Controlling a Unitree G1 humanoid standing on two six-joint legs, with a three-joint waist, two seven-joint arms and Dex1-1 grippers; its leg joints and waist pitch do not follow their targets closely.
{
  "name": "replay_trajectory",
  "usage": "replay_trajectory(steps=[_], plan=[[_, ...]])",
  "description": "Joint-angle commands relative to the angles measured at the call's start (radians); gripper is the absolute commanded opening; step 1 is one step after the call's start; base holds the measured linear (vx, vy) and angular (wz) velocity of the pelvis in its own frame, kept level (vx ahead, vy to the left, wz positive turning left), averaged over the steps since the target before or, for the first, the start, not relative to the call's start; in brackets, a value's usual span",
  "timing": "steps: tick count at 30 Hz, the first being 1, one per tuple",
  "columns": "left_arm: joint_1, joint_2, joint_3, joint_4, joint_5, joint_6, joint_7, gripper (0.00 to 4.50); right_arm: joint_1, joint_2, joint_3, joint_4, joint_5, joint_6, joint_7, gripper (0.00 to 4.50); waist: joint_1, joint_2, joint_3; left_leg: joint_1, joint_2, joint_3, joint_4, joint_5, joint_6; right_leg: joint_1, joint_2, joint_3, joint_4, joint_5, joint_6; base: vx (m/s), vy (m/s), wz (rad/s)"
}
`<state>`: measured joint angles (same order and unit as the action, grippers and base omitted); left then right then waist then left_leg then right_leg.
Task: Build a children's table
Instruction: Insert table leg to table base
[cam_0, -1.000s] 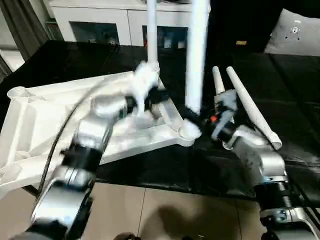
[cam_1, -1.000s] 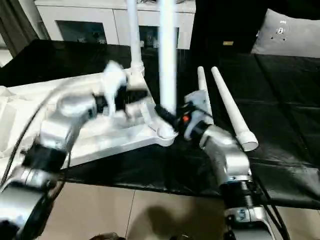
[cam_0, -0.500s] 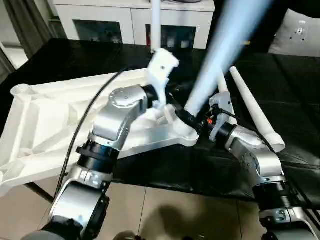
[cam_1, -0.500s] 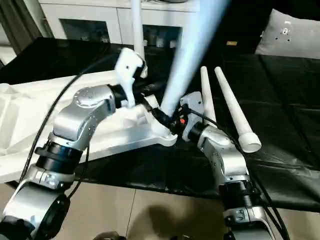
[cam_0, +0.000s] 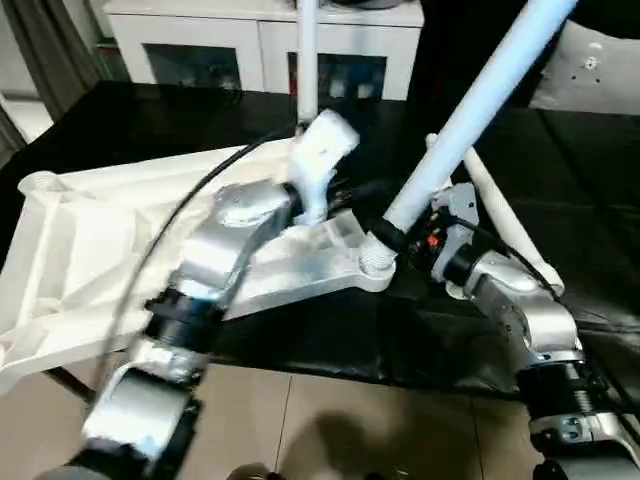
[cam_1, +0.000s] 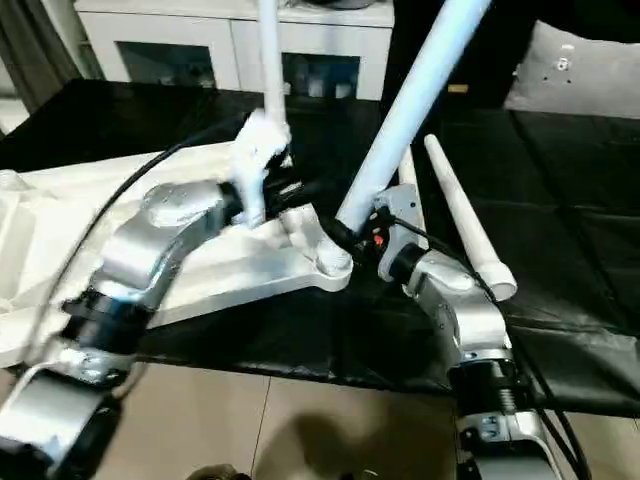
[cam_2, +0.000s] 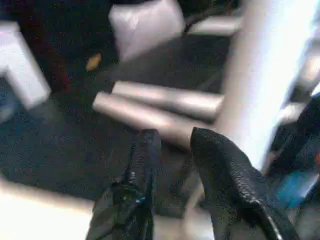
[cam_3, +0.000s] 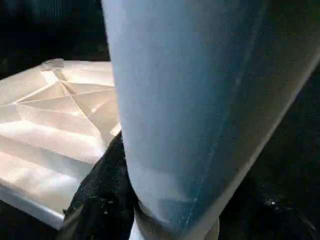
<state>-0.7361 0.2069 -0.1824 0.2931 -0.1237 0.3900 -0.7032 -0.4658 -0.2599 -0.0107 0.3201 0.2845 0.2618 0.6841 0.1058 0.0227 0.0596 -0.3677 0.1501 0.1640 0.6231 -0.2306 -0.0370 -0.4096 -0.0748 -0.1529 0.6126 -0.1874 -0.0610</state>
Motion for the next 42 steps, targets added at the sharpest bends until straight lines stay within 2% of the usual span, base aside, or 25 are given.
replay_trajectory(steps=[1,3,5,10,15,17,24,30,32,34,35,37,39,42], plan=[[0.028,0.029,-0.017,0.016,0.005,0.024,-0.049,1.88,-0.015,-0.017,-0.002,-0.010,0.001,0.028,0.013,1.86,0.004,-0.006,-0.084,0.000,0.091,-0.037,-0.058,0.077,0.138,0.076,-0.109,0.084,-0.066,-0.098,-0.119,0.000,0.000,0.00],[0.066,0.052,-0.033,0.030,0.001,0.037,-0.098,2.13,-0.014,-0.029,0.002,-0.007,-0.003,0.034,0.021,1.86,0.005,-0.005,-0.085,0.001,0.092,-0.037,-0.059,0.078,0.141,0.075,-0.110,0.085,-0.064,-0.087,-0.131,0.000,0.000,0.00],[0.080,0.060,-0.045,0.036,0.004,0.027,-0.116,2.16,-0.014,-0.031,0.003,-0.007,-0.003,0.035,0.022,1.86,0.007,-0.005,-0.083,0.002,0.092,-0.035,-0.059,0.069,0.140,0.074,-0.112,0.087,-0.065,-0.086,-0.142,0.000,0.000,0.00],[0.127,0.084,-0.079,0.061,-0.013,0.012,-0.199,2.32,-0.015,-0.033,0.006,-0.007,-0.002,0.042,0.023,1.86,0.010,-0.003,-0.082,0.003,0.094,-0.035,-0.062,0.043,0.120,0.075,-0.114,0.088,-0.068,-0.118,-0.144,0.000,0.000,0.00],[0.136,0.101,-0.104,0.116,0.032,-0.037,-0.207,2.32,-0.016,-0.034,0.009,-0.007,-0.002,0.047,0.027,1.86,0.008,-0.003,-0.081,0.003,0.091,-0.035,-0.063,0.032,0.112,0.077,-0.113,0.088,-0.071,-0.125,-0.132,0.000,0.000,0.00],[0.138,0.113,-0.122,0.164,0.065,-0.086,-0.212,2.32,-0.016,-0.035,0.013,-0.007,-0.002,0.050,0.030,1.86,0.008,-0.004,-0.083,0.001,0.089,-0.035,-0.063,0.040,0.114,0.078,-0.112,0.088,-0.070,-0.116,-0.127,0.000,0.000,0.00],[0.121,0.109,-0.132,0.254,0.095,-0.151,-0.196,1.63,-0.014,-0.037,0.016,-0.007,-0.004,0.054,0.037,1.86,0.008,-0.003,-0.083,0.003,0.092,-0.035,-0.063,0.033,0.111,0.077,-0.115,0.087,-0.070,-0.113,-0.131,0.000,0.000,0.00],[0.118,0.119,-0.160,0.278,0.125,-0.184,-0.223,1.17,-0.015,-0.043,0.024,-0.012,-0.004,0.072,0.049,1.86,0.009,-0.003,-0.078,0.004,0.092,-0.035,-0.067,-0.002,0.094,0.079,-0.115,0.087,-0.081,-0.175,-0.113,0.000,0.000,0.00],[0.113,0.126,-0.179,0.301,0.155,-0.207,-0.231,1.00,-0.026,-0.056,0.044,-0.015,-0.006,0.101,0.078,1.86,0.007,-0.002,-0.075,0.007,0.090,-0.034,-0.070,-0.025,0.086,0.080,-0.113,0.086,-0.087,-0.217,-0.100,0.000,0.000,0.00],[0.113,0.126,-0.179,0.301,0.155,-0.207,-0.231,0.93,-0.026,-0.056,0.044,-0.015,-0.006,0.101,0.078,1.86,0.007,-0.003,-0.075,0.006,0.090,-0.035,-0.071,-0.032,0.081,0.083,-0.115,0.087,-0.088,-0.228,-0.095,0.000,0.000,0.00],[0.111,0.128,-0.184,0.308,0.162,-0.212,-0.232,0.93,-0.030,-0.060,0.052,-0.015,-0.007,0.109,0.088,1.86,0.006,-0.002,-0.075,0.009,0.092,-0.035,-0.072,-0.039,0.072,0.081,-0.115,0.087,-0.088,-0.230,-0.096,0.000,0.000,0.00],[0.108,0.129,-0.189,0.318,0.169,-0.219,-0.233,0.69,-0.037,-0.068,0.067,-0.012,-0.012,0.122,0.107,1.86,0.005,-0.006,-0.076,0.008,0.091,-0.034,-0.072,-0.038,0.070,0.083,-0.115,0.088,-0.086,-0.222,-0.101,0.000,0.000,0.00],[0.103,0.128,-0.191,0.330,0.172,-0.227,-0.235,0.57,-0.049,-0.078,0.084,-0.001,-0.020,0.136,0.130,1.86,0.005,-0.005,-0.074,0.009,0.090,-0.033,-0.072,-0.041,0.071,0.083,-0.115,0.088,-0.088,-0.232,-0.100,0.000,0.000,0.00],[0.094,0.128,-0.195,0.342,0.175,-0.234,-0.244,0.37,-0.068,-0.094,0.111,0.016,-0.036,0.152,0.161,1.86,0.005,-0.005,-0.072,0.011,0.088,-0.032,-0.073,-0.056,0.069,0.082,-0.115,0.086,-0.095,-0.279,-0.087,0.000,0.000,0.00]])
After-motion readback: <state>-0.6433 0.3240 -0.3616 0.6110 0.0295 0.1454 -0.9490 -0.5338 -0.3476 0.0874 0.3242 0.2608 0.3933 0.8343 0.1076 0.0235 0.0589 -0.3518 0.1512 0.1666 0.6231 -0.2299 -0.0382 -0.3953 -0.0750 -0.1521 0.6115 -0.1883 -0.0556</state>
